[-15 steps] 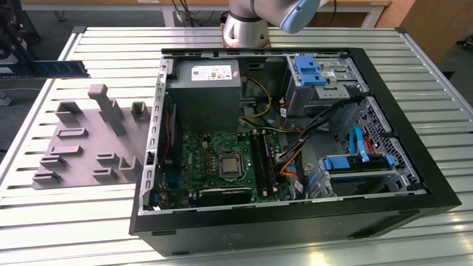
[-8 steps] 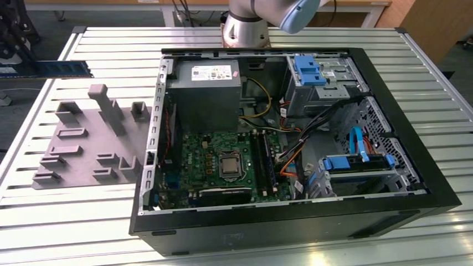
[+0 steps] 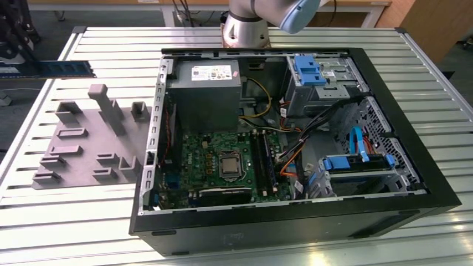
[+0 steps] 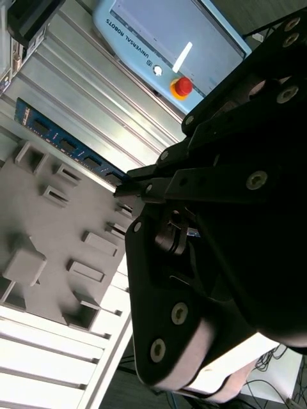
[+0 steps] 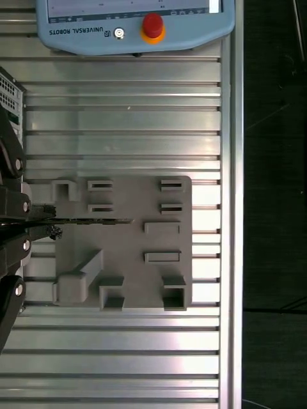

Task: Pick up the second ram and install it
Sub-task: 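Pick up the second ram and move it above second insertion slot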

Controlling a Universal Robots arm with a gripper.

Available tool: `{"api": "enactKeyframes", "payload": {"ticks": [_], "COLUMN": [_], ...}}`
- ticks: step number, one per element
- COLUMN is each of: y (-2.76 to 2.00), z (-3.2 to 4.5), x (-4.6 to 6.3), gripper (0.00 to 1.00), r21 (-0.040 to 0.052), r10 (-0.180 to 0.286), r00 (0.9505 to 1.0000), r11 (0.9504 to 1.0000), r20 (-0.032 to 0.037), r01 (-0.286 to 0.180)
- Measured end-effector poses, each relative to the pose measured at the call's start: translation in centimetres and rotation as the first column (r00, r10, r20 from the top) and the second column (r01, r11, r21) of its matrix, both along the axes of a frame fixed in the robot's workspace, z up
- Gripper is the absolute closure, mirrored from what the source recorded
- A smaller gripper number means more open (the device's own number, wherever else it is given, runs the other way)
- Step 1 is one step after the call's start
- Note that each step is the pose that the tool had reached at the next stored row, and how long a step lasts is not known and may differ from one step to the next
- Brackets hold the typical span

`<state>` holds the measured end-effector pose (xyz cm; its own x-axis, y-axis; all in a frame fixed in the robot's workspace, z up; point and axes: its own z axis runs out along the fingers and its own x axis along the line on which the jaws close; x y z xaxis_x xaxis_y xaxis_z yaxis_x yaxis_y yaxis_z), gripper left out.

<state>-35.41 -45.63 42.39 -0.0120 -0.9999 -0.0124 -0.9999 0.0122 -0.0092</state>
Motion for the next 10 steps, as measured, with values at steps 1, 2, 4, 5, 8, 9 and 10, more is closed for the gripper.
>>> {"api": "enactKeyframes", "payload": {"ticks": [1, 2, 4, 5, 8, 9, 10], "y": [0.0, 0.0, 0.0, 0.0, 0.0, 0.0, 0.0], "z": [0.01, 0.0, 0.0, 0.0, 0.01, 0.01, 0.0], "x": [0.04, 0.09, 0.2, 0.26, 0.44, 0.51, 0.57], "gripper": [0.86, 0.86, 0.86, 0.86, 0.86, 0.86, 0.86], "r21": [-0.0001, 0.0, 0.0, 0.0, 0.0, -0.0001, 0.0], "r10": [0.0, 0.0, 0.0, 0.0, 0.0, 0.0, 0.0], "r00": [1.0, 1.0, 1.0, 1.0, 1.0, 1.0, 1.0], "r11": [1.0, 1.0, 1.0, 1.0, 1.0, 1.0, 1.0], "r20": [-0.0001, -0.0001, -0.0001, -0.0001, -0.0001, -0.0001, -0.0001], "r01": [0.0, 0.0, 0.0, 0.0, 0.0, 0.0, 0.0]}}
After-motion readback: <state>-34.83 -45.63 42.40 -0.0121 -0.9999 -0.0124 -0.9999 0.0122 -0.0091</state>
